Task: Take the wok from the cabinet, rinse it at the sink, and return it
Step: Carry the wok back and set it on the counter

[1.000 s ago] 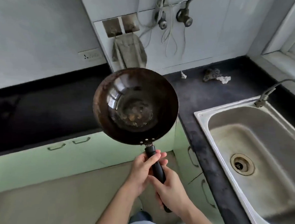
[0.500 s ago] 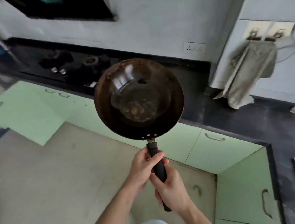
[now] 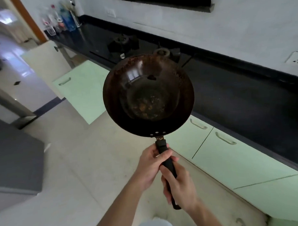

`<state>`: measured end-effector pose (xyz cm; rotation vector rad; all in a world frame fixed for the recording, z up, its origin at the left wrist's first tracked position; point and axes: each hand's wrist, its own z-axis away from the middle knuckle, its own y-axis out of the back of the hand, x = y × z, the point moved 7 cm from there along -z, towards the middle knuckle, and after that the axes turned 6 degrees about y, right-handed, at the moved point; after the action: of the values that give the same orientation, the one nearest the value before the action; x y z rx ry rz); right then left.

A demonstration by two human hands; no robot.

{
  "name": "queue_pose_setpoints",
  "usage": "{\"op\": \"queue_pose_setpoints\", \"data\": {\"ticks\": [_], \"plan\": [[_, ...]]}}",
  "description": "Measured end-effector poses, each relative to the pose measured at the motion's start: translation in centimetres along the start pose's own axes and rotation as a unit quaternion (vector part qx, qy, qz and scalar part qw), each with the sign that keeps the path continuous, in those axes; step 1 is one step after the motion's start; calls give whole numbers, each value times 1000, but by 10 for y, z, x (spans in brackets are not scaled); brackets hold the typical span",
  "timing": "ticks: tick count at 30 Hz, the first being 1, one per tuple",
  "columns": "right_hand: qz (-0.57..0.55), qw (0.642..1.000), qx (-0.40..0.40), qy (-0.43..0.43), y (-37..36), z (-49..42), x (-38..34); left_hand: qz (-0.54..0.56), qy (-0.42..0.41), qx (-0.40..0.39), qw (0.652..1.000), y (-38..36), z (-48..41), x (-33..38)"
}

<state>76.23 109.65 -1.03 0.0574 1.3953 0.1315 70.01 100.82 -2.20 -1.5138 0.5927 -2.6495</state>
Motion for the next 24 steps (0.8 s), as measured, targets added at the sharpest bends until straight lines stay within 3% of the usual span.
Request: {"op": "queue_pose_setpoints", "data": {"ticks": [15,24], "plan": [[1,990,-136,-46,-122,-162,-36,105,-34,142,984,158,-67,92],[14,965,-260,1,-192,-312,-75,141,-84,244,956,249,-137,183]]}}
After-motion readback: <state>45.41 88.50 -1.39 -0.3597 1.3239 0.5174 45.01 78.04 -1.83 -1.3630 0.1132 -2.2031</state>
